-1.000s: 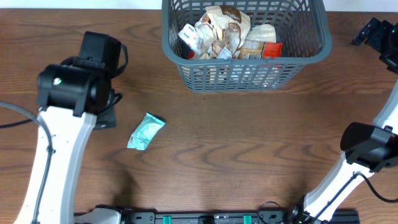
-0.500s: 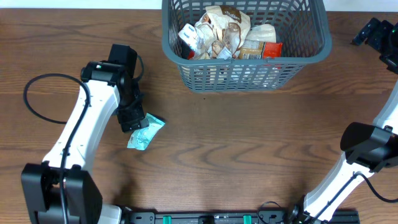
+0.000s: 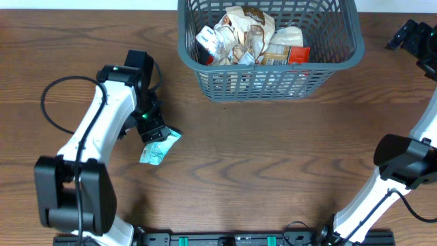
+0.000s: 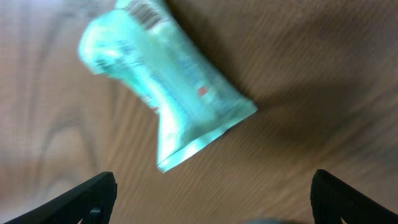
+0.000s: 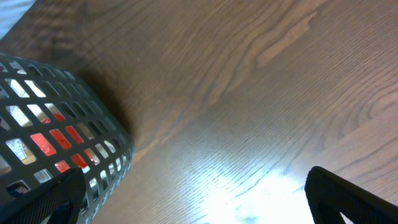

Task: Pack container
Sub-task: 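Grasp the mint-green packet with the left gripper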

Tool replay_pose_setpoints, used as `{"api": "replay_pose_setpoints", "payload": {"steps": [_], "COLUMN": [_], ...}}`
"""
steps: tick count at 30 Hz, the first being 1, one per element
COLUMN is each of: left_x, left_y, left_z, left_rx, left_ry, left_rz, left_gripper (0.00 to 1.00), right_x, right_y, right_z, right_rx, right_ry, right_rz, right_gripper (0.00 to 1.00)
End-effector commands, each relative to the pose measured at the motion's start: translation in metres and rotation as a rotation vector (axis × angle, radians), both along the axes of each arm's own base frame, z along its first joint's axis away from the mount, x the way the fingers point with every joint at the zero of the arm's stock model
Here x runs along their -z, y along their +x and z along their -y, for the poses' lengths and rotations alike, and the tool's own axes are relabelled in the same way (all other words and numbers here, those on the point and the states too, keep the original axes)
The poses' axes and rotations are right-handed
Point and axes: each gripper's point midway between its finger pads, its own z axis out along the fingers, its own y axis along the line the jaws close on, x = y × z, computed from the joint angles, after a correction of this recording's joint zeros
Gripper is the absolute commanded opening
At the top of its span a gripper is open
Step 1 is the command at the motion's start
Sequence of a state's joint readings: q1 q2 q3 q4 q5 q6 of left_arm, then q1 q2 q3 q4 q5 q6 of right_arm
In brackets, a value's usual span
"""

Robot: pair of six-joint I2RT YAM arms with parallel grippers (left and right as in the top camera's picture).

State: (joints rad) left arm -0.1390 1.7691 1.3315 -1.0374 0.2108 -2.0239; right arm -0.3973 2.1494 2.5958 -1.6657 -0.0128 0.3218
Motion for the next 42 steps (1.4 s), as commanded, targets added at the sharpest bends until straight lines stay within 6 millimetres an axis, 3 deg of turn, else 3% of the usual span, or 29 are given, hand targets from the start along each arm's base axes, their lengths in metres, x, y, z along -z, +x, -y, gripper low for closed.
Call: {"api": "replay_pose_setpoints", "payload": {"steps": [1,7,11,16,25,29,36,42], "left_x": [0.021,0.051,0.058,0.054,0.052,0.049,0.040,0.019], "left_y": [0.007,0.012,0.014,0.012,0.005,0.003,0.020,0.027], "left_z": [-0.009,-0.027,-0.029,-0.020,-0.027,-0.034,-0.044,-0.043], "left_rx": [-0.090,-0.130,-0.137,-0.134,0.187,0.232,0.468,0.567], "left_ry": [0.012,0.048,0.048,-0.005,0.014,0.055,0.114,0.120], "left_rz": [-0.042,-0.093,-0.098,-0.107,-0.082,-0.081,0.021,0.084], "left_gripper": [0.88,0.88,0.87,0.87,0.87,0.87,0.87,0.87], "right_x": [-0.003,-0.003,-0.003,-0.003,-0.003,-0.003,-0.003,-0.003], "right_y": [-0.001,-0.001,-0.001,-0.001,-0.001,-0.001,-0.001,-0.001], "right_z": [-0.004,-0.004,-0.004,-0.004,-0.004,-0.004,-0.004,-0.004], "right_rx": [-0.008,-0.008,-0.008,-0.008,-0.008,-0.008,-0.008,-0.008], "right_ry": [0.004,0.005,0.005,0.005,0.005,0.005,0.005,0.005], "right_rz": [0.005,0.005,0.005,0.005,0.005,0.005,0.005,0.005], "right_gripper": [0.99,0.99,0.99,0.99,0.99,0.99,0.99,0.99]}}
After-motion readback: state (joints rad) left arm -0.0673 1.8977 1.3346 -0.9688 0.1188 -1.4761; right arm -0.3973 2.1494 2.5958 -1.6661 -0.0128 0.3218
